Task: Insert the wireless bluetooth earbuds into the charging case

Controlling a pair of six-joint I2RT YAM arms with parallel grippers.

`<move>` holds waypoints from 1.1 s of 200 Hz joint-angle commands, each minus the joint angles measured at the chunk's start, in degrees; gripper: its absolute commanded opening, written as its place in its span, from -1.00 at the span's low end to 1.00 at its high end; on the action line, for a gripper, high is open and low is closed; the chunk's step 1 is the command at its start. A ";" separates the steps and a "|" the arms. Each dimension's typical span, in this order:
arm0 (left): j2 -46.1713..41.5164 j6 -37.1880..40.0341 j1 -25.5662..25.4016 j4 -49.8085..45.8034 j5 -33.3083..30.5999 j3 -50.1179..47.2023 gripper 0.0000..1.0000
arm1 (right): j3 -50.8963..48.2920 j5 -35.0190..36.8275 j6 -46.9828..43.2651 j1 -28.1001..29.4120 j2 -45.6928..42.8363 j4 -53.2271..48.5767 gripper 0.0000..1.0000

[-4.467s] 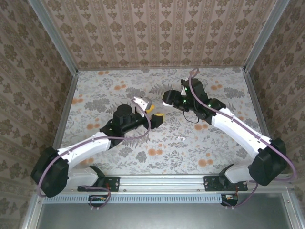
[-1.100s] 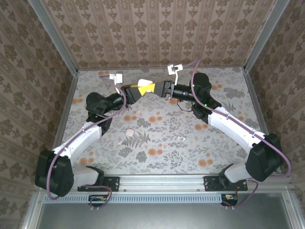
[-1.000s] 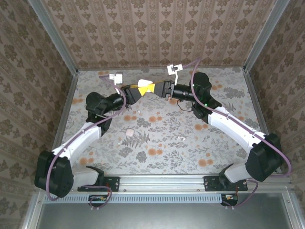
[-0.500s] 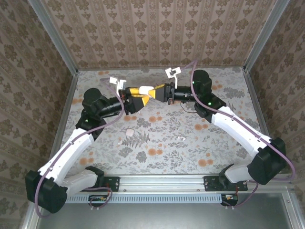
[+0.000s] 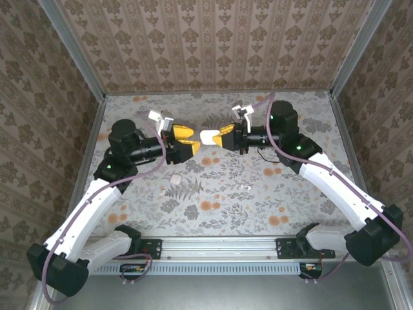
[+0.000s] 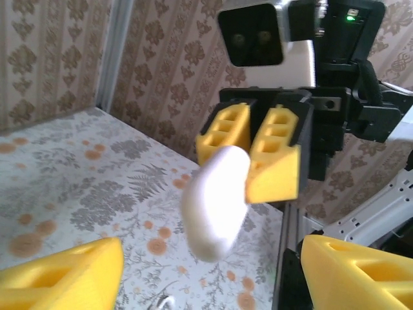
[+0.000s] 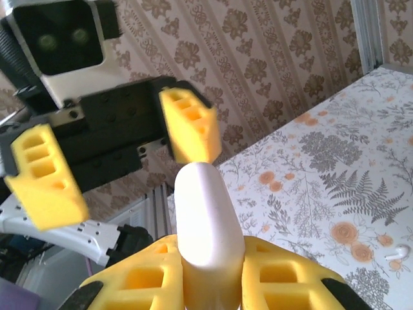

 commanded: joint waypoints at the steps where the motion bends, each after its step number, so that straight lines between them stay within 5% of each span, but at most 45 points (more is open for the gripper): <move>1: 2.42 -7.21 -0.21 9.29 5.37 -1.00 0.44 | -3.34 -1.00 0.65 -0.10 -2.98 7.85 -0.88; 108: 9.11 -18.68 -3.14 31.75 8.21 -5.37 0.18 | -10.33 -0.63 17.86 -0.01 -0.87 27.23 -0.89; 171: 9.78 -18.65 -3.13 31.38 8.12 -5.87 -0.01 | -10.58 0.51 18.29 0.08 -1.40 26.81 -0.89; 220: 9.93 -18.32 -3.13 30.83 7.86 -5.80 -0.41 | -10.27 0.66 18.00 0.16 -1.13 26.26 -0.89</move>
